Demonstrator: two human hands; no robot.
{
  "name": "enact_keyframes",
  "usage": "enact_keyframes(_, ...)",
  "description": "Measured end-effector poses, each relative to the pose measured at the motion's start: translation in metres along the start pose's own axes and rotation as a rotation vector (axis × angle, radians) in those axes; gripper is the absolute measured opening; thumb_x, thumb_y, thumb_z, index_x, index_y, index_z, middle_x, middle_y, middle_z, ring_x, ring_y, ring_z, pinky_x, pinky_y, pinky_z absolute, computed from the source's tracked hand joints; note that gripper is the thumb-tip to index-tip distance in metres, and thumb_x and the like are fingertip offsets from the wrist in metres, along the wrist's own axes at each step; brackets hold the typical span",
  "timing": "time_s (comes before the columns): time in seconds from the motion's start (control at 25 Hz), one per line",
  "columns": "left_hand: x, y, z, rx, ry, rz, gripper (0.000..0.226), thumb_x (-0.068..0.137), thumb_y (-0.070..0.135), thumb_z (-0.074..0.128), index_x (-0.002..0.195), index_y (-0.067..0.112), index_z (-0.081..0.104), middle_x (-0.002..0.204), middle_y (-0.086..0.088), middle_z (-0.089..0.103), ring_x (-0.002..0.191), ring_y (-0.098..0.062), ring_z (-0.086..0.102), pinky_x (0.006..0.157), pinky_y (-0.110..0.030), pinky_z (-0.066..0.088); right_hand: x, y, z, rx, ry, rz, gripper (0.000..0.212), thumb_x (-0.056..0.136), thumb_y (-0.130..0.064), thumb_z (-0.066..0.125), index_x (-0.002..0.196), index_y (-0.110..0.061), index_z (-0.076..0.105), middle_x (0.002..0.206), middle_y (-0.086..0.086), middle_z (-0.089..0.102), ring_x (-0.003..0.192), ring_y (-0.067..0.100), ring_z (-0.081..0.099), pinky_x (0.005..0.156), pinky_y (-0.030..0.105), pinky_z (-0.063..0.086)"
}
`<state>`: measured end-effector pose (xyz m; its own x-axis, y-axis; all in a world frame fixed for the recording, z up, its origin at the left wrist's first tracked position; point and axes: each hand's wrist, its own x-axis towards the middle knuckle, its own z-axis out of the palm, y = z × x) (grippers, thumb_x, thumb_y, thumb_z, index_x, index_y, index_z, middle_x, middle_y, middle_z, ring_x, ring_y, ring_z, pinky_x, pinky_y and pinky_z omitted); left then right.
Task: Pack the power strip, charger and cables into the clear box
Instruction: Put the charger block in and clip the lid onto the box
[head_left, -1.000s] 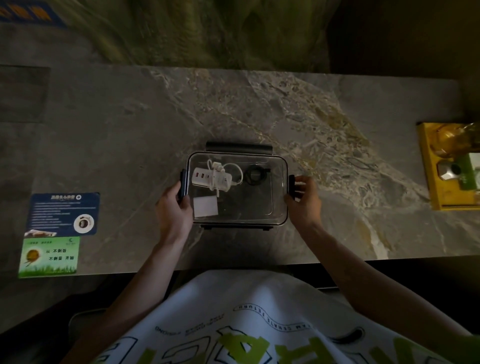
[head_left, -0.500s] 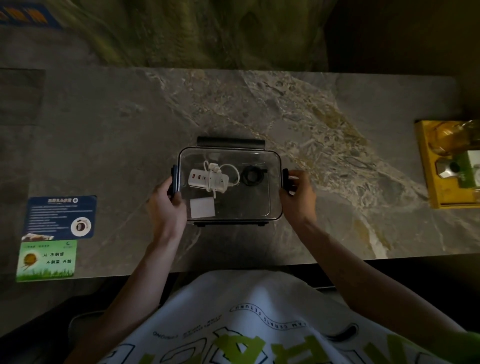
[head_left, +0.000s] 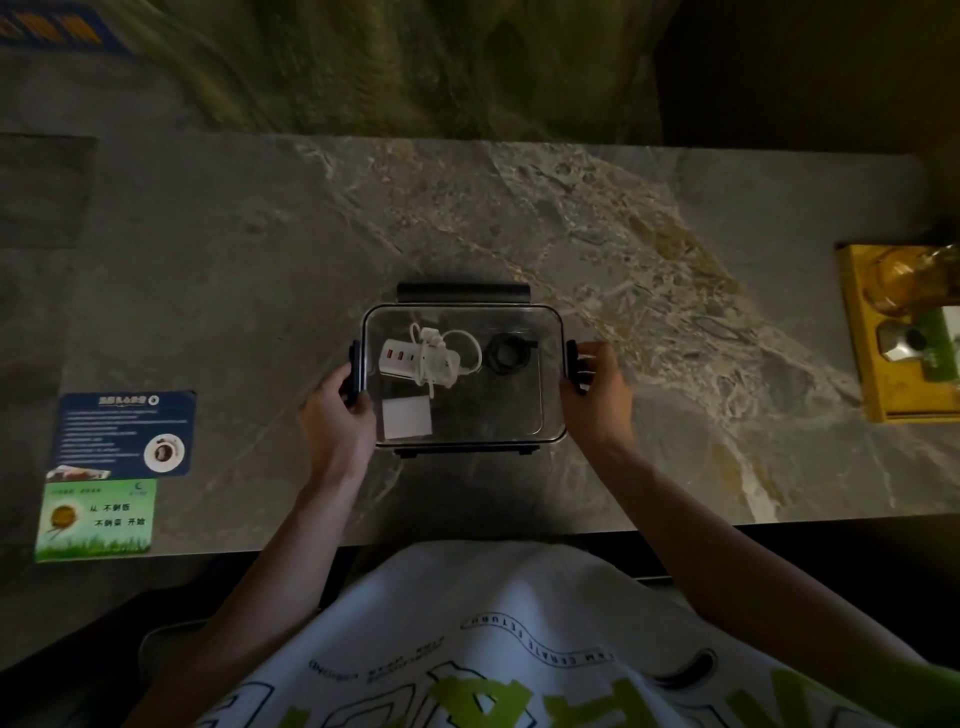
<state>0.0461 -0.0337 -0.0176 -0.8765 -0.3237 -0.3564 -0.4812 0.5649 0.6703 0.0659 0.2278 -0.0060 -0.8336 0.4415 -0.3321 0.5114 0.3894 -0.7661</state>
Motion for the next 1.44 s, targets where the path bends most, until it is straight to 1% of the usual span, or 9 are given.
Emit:
enact_keyframes(0.2,0.004,-0.006,-0.001,-0.073,-0.043,-0.008,0.046,0.089,0.004,0.061,0.132,0.017,0.053,0.120,-0.009,0.066,0.101,-0.027,0.067,0.084,-0.049,0.057,0.001,0.002,-0.001,0.012,0.010,-0.017,0.028,0.088,-0.001,0.060,0.112,-0.013,0.053,0.097,-0.010,0.059,0.081,0.000,0.058,0.077,0.031,0.056)
enact_keyframes(0.36,0.003,-0.006,-0.002,-0.029,-0.043,0.021,0.048,0.091,0.006,0.059,0.137,0.014,0.048,0.126,-0.011,0.062,0.112,-0.025,0.062,0.091,-0.040,0.053,0.001,0.003,-0.002,-0.013,-0.003,0.005,0.034,0.089,-0.003,0.061,0.120,-0.010,0.051,0.091,-0.015,0.057,0.082,0.007,0.059,0.084,0.037,0.055)
enact_keyframes(0.44,0.001,-0.005,-0.002,0.039,-0.048,0.052,0.060,0.092,0.009,0.059,0.146,0.016,0.034,0.139,-0.013,0.051,0.124,-0.027,0.053,0.099,-0.042,0.048,0.000,0.003,-0.003,-0.076,-0.032,-0.043,0.041,0.090,-0.004,0.059,0.129,-0.009,0.046,0.110,-0.001,0.058,0.097,0.018,0.059,0.089,0.039,0.053)
enact_keyframes(0.52,-0.002,-0.004,-0.001,0.158,-0.014,0.190,0.072,0.091,0.013,0.061,0.150,0.017,0.021,0.152,-0.014,0.032,0.139,-0.030,0.034,0.109,-0.048,0.038,-0.004,0.005,-0.004,-0.257,-0.030,-0.165,0.050,0.090,-0.007,0.058,0.137,-0.008,0.040,0.132,0.012,0.047,0.117,0.028,0.050,0.096,0.038,0.046)
enact_keyframes(0.72,-0.005,0.002,0.006,0.458,-0.079,0.547,0.083,0.088,0.036,0.063,0.151,0.007,0.019,0.160,-0.015,0.010,0.148,-0.030,0.005,0.119,-0.043,0.012,-0.018,0.002,0.001,-0.562,-0.100,-0.477,0.071,0.085,-0.016,0.068,0.146,-0.010,0.031,0.146,0.016,0.036,0.133,0.032,0.037,0.103,0.037,0.042)
enact_keyframes(0.92,0.007,0.006,0.018,0.635,-0.172,0.454,0.102,0.081,0.073,0.045,0.153,0.010,0.009,0.160,-0.019,-0.001,0.147,-0.034,-0.011,0.117,-0.045,-0.002,-0.009,-0.001,0.009,-0.563,-0.204,-0.350,0.100,0.084,-0.032,0.072,0.155,-0.019,0.003,0.161,0.012,0.010,0.147,0.030,0.014,0.116,0.038,0.025)
enact_keyframes(1.08,0.007,0.002,0.024,0.581,-0.244,0.379,0.106,0.079,0.073,0.048,0.153,0.013,0.000,0.159,-0.018,-0.015,0.146,-0.039,-0.012,0.119,-0.052,0.007,-0.006,0.003,0.010,-0.537,-0.282,-0.258,0.102,0.086,-0.036,0.070,0.154,-0.022,-0.005,0.163,0.014,-0.005,0.150,0.030,-0.004,0.120,0.043,0.016)
enact_keyframes(1.24,0.007,0.001,0.025,0.474,-0.292,0.348,0.106,0.081,0.066,0.053,0.153,0.015,-0.007,0.158,-0.012,-0.025,0.146,-0.032,-0.019,0.118,-0.048,0.009,-0.004,0.005,0.013,-0.397,-0.315,-0.164,0.104,0.085,-0.029,0.073,0.154,-0.031,-0.005,0.163,0.013,-0.005,0.150,0.034,0.000,0.116,0.048,0.022)
enact_keyframes(1.44,0.007,0.000,0.024,0.453,-0.285,0.374,0.105,0.082,0.064,0.054,0.153,0.015,-0.005,0.157,-0.011,-0.025,0.146,-0.031,-0.017,0.118,-0.045,0.007,-0.005,0.002,0.013,-0.425,-0.289,-0.125,0.099,0.087,-0.032,0.071,0.155,-0.024,-0.001,0.163,0.014,0.000,0.149,0.034,0.011,0.114,0.045,0.028)
